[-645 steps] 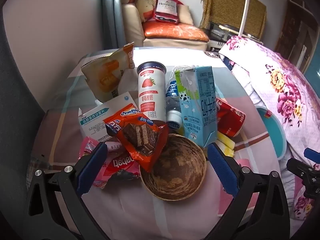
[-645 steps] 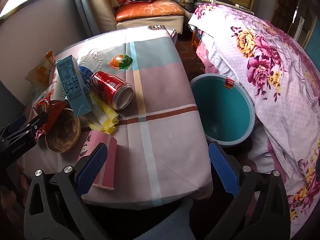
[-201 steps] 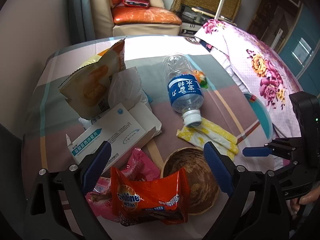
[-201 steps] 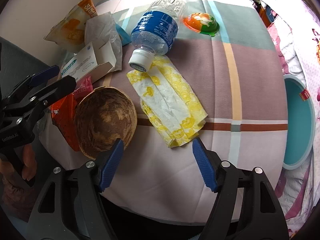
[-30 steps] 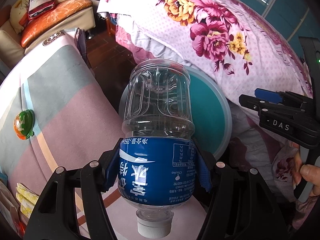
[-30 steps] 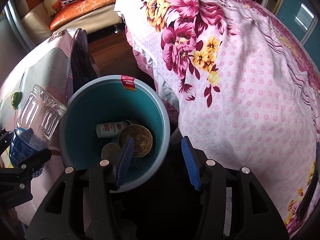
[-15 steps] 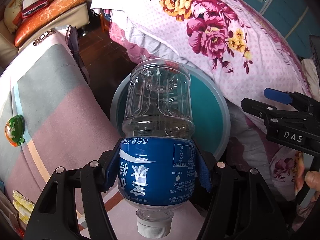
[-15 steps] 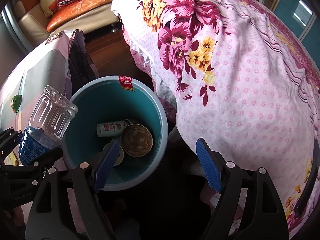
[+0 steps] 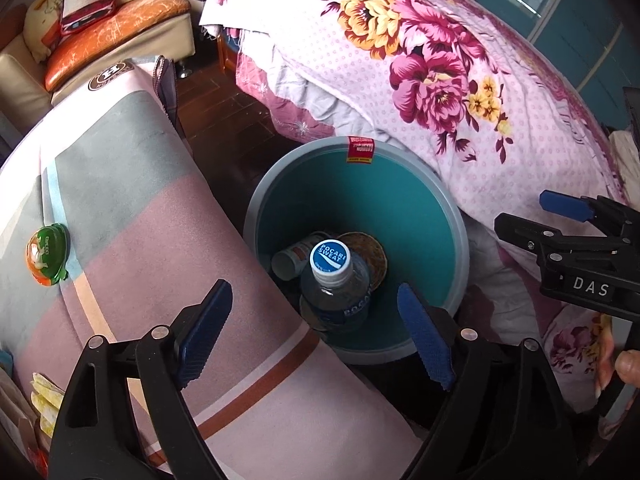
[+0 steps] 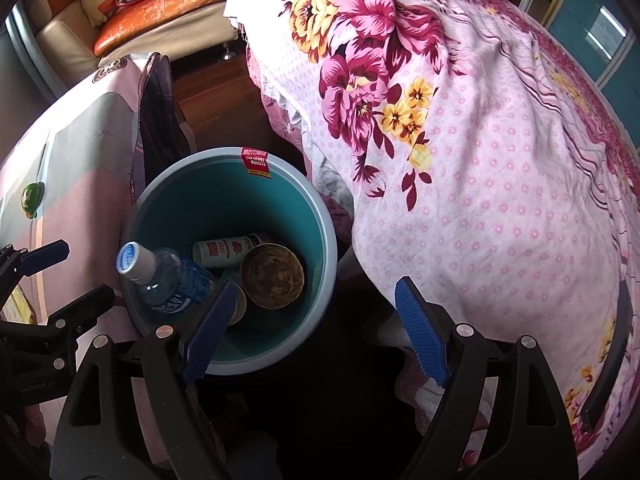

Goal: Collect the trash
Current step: 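Open left gripper to drop clear water bottle into teal bin, then move both grippers back over the tissue and Ovaltine pack on table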

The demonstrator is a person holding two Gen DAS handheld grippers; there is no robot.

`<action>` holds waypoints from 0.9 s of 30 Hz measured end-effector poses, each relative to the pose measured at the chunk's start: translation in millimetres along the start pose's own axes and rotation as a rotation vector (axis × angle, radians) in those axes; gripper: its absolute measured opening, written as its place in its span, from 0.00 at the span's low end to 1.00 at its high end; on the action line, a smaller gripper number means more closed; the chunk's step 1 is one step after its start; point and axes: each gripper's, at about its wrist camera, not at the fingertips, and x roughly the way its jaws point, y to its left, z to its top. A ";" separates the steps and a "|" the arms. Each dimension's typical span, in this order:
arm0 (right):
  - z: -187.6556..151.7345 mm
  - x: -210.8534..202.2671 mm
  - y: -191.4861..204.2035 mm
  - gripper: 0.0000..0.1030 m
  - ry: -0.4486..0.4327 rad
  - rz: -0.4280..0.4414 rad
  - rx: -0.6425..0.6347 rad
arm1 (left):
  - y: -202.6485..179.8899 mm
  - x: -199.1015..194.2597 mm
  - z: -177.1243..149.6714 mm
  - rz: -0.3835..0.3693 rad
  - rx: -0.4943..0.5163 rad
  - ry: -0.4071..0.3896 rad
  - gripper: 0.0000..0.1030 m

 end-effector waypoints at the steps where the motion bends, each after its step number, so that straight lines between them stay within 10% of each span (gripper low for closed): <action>1: -0.3 -1.3 0.6 0.76 -0.001 -0.001 0.000 | 1.5 -1.2 -0.6 0.001 -0.004 -0.002 0.84; 27: -29.8 -48.1 92.0 0.81 -0.022 0.058 -0.140 | 79.2 -95.1 -80.6 0.055 -0.114 -0.106 0.88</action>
